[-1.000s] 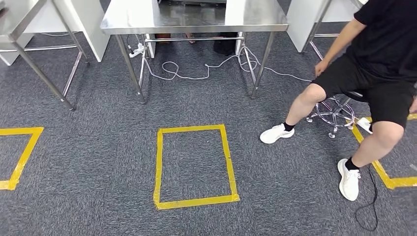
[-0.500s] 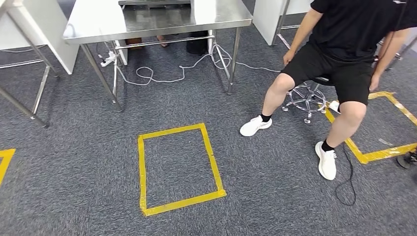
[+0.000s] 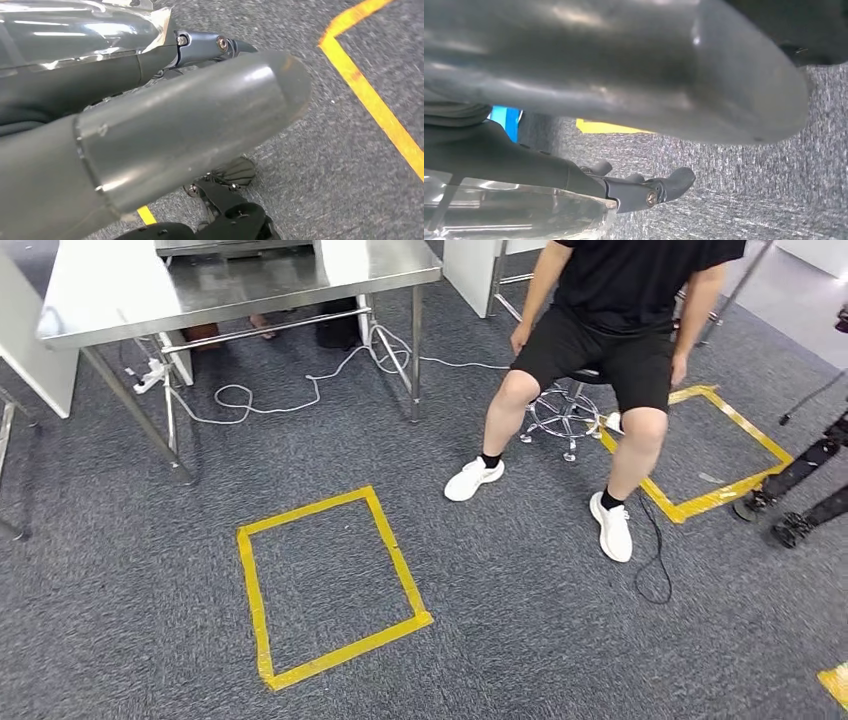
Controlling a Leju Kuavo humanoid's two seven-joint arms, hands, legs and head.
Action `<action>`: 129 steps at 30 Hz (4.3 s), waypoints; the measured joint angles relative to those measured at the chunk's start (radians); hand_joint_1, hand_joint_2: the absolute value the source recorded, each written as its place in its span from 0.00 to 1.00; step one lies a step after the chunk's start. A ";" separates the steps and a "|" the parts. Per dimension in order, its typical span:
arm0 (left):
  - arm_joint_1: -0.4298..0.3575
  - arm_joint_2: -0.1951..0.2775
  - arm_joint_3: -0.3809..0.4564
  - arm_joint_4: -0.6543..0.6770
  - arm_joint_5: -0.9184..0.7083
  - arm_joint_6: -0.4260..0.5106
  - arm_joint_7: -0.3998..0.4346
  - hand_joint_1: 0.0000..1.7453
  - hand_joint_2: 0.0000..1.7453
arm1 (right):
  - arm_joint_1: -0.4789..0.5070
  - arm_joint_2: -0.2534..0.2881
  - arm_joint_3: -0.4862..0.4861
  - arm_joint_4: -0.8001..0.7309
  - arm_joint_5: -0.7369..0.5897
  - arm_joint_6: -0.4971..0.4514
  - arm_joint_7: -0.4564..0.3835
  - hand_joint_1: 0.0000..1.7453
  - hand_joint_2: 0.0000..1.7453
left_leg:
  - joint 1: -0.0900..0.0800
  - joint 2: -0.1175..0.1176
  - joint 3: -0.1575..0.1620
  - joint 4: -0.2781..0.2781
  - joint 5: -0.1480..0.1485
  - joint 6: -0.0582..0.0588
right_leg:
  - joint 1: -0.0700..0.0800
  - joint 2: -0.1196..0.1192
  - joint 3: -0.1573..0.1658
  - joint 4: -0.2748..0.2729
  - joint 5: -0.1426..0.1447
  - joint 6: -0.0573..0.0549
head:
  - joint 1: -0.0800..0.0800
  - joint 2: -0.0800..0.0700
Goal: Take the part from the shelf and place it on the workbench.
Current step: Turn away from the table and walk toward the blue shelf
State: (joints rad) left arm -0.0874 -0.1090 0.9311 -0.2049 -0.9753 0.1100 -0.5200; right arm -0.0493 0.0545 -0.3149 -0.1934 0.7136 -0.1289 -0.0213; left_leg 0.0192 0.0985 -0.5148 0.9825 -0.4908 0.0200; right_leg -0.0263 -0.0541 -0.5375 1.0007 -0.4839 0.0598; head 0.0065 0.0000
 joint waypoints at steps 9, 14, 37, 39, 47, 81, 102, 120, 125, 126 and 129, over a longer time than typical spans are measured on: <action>0.007 0.000 0.000 0.000 -0.003 0.011 -0.002 0.00 0.00 | 0.004 0.007 -0.004 0.001 0.008 0.000 0.010 0.00 0.00 | 0.010 -0.092 -0.102 0.262 -0.156 -0.031 | 0.003 0.076 -0.007 -0.015 0.022 -0.057 | -0.010 0.000; 0.023 0.002 0.000 0.000 -0.003 0.034 0.034 0.00 0.00 | 0.009 0.018 -0.004 0.002 0.028 0.000 0.036 0.00 0.00 | 0.016 -0.147 -0.033 0.103 -0.043 -0.024 | 0.011 0.143 -0.011 0.001 0.021 -0.056 | -0.010 0.000; 0.009 -0.031 0.057 0.002 0.055 0.067 0.094 0.00 0.00 | -0.002 0.015 -0.056 0.005 -0.003 0.002 0.074 0.00 0.00 | 0.006 -0.047 -0.027 0.105 -0.085 -0.028 | -0.003 0.039 -0.007 -0.008 0.019 -0.053 | -0.003 0.000; 0.012 -0.032 0.066 0.002 0.062 0.067 0.094 0.00 0.00 | -0.005 0.017 -0.056 0.005 0.007 0.006 0.071 0.00 0.00 | 0.007 -0.092 -0.089 0.241 -0.154 -0.029 | 0.004 0.061 -0.012 -0.008 0.023 -0.064 | -0.005 0.000; 0.013 -0.035 0.093 0.002 0.084 0.069 0.095 0.00 0.00 | -0.012 0.018 -0.055 0.005 0.027 0.009 0.069 0.00 0.00 | 0.009 -0.180 -0.014 0.046 -0.028 -0.011 | 0.015 0.167 -0.031 0.011 0.028 -0.050 | -0.005 0.000; 0.001 -0.018 0.043 0.002 -0.041 -0.043 0.019 0.00 0.00 | -0.025 0.012 -0.108 0.005 -0.030 0.014 0.035 0.00 0.00 | 0.007 -0.135 -0.022 0.039 -0.020 0.009 | 0.015 0.162 -0.062 0.035 0.021 -0.031 | -0.006 0.000; 0.011 -0.013 0.014 0.003 -0.054 -0.014 0.006 0.00 0.00 | -0.008 0.019 -0.129 0.005 -0.001 0.006 0.027 0.00 0.00 | 0.010 -0.100 -0.124 0.317 -0.181 -0.024 | 0.015 0.089 -0.036 0.019 0.021 -0.067 | -0.009 0.000; 0.018 -0.010 0.014 0.003 -0.055 -0.010 0.007 0.00 0.00 | -0.006 0.023 -0.129 0.005 0.033 0.008 0.041 0.00 0.00 | -0.005 -0.026 -0.004 0.016 -0.008 0.026 | -0.005 0.035 -0.119 0.169 -0.033 0.002 | 0.004 0.000; 0.018 -0.009 0.014 0.003 -0.063 -0.006 0.004 0.00 0.00 | -0.013 0.028 -0.128 0.005 0.037 0.008 0.039 0.00 0.00 | -0.012 0.027 0.012 0.023 -0.030 -0.005 | 0.007 -0.012 -0.036 0.019 0.018 -0.020 | -0.001 0.000; 0.016 -0.009 0.014 0.003 -0.064 -0.005 0.004 0.00 0.00 | -0.011 0.028 -0.128 0.005 0.036 0.008 0.039 0.00 0.00 | -0.007 0.026 0.014 0.027 -0.035 -0.010 | 0.004 0.000 -0.036 0.018 0.020 -0.026 | -0.003 0.000; 0.017 -0.009 0.013 0.004 -0.071 -0.004 0.004 0.00 0.00 | -0.009 0.028 -0.129 0.005 0.035 0.006 0.039 0.00 0.00 | 0.004 -0.050 -0.029 0.132 -0.106 -0.020 | -0.002 0.035 -0.036 0.014 0.024 -0.053 | -0.003 0.000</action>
State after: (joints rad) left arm -0.0703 -0.1182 0.9442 -0.2013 -1.0461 0.1059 -0.5160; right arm -0.0582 0.0825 -0.4437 -0.1884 0.7483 -0.1224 0.0179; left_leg 0.0228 0.0483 -0.5443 1.1149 -0.5969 -0.0003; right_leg -0.0281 -0.0192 -0.5731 1.0148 -0.4596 0.0069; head 0.0037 -0.0001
